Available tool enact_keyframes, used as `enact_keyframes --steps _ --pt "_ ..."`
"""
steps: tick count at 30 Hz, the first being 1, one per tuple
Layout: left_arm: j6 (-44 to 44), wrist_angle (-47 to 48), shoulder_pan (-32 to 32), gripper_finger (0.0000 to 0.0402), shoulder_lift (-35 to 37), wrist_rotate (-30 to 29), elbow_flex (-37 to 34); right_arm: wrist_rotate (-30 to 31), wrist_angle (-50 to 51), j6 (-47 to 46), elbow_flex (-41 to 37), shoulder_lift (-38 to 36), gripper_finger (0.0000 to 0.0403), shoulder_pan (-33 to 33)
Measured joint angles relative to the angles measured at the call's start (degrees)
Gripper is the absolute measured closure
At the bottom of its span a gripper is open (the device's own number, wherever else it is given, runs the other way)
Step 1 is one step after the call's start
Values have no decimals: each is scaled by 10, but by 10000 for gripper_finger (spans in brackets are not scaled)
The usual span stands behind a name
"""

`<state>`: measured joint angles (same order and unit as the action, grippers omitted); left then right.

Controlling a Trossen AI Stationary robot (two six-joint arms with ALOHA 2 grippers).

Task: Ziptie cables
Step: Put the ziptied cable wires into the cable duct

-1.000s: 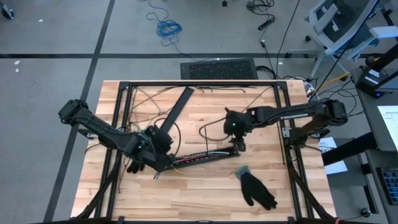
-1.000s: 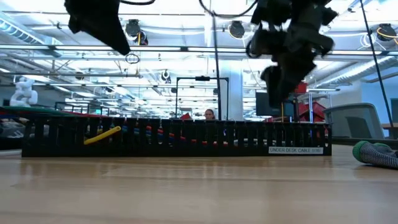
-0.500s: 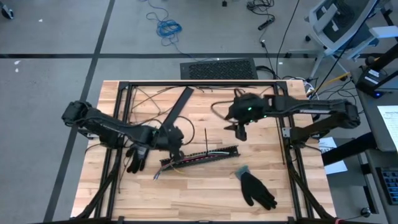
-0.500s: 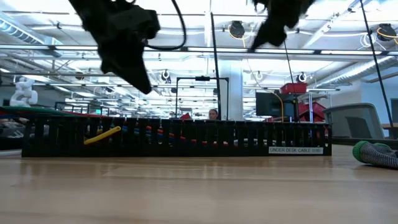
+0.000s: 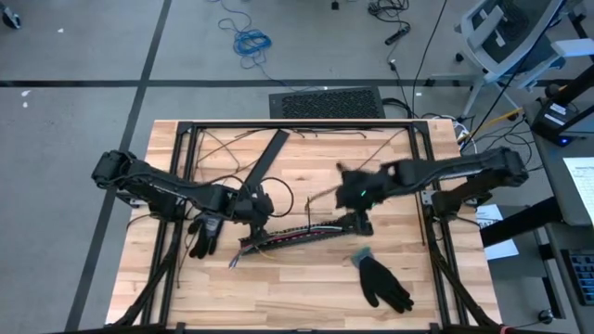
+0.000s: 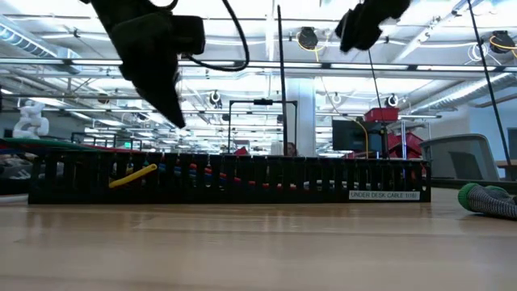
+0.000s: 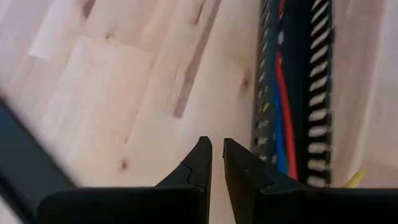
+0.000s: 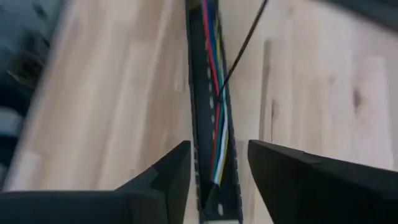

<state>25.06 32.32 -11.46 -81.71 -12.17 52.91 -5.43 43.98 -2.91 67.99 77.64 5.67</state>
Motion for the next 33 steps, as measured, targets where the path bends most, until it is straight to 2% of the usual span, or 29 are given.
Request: enact_keyframes --steps 4,11,20,33 --pt "1 19 -8 362 0 -20 0 37 -8 31 -5 74 272 27" --pt "31 16 -28 362 0 -23 0 18 -48 12 -12 159 298 26" --pt "32 48 -81 362 0 -83 0 7 -65 -7 -12 197 305 39" --pt "45 47 -89 362 0 -93 0 27 -66 -12 -12 244 305 38"
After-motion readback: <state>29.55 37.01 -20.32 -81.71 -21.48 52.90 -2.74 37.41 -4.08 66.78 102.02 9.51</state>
